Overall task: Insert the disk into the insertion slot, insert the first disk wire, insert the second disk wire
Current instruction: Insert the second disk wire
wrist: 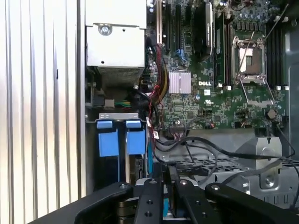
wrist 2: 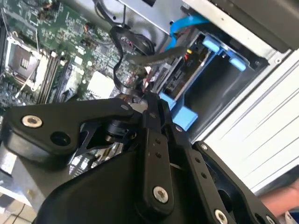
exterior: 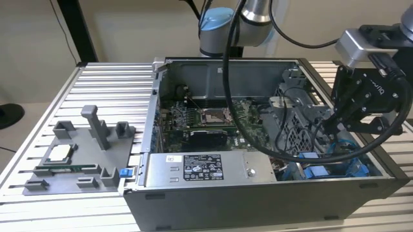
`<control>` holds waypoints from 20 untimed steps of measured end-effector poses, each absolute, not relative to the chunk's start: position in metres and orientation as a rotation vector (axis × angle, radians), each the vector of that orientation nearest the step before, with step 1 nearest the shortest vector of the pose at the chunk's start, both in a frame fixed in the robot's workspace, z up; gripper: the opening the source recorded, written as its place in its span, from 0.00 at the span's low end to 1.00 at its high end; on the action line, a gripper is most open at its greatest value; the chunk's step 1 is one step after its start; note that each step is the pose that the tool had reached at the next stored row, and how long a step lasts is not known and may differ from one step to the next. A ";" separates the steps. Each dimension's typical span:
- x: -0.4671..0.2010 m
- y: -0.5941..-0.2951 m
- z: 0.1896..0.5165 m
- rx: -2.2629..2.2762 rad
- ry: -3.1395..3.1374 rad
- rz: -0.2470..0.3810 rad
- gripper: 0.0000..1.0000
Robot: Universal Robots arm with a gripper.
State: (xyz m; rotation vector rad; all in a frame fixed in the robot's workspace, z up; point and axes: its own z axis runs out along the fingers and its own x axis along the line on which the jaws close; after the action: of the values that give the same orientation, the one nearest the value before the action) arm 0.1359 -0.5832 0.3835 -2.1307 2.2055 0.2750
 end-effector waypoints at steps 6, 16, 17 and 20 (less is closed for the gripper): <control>0.134 -0.600 0.383 -2.132 2.204 0.275 0.00; 0.130 -0.607 0.382 -2.138 2.199 0.270 0.00; 0.128 -0.607 0.381 -2.137 2.195 0.263 0.00; 0.125 -0.607 0.379 -2.132 2.180 0.233 0.00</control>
State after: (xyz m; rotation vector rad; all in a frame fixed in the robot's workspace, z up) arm 0.1246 -0.6065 0.3790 -2.1318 2.1803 0.2334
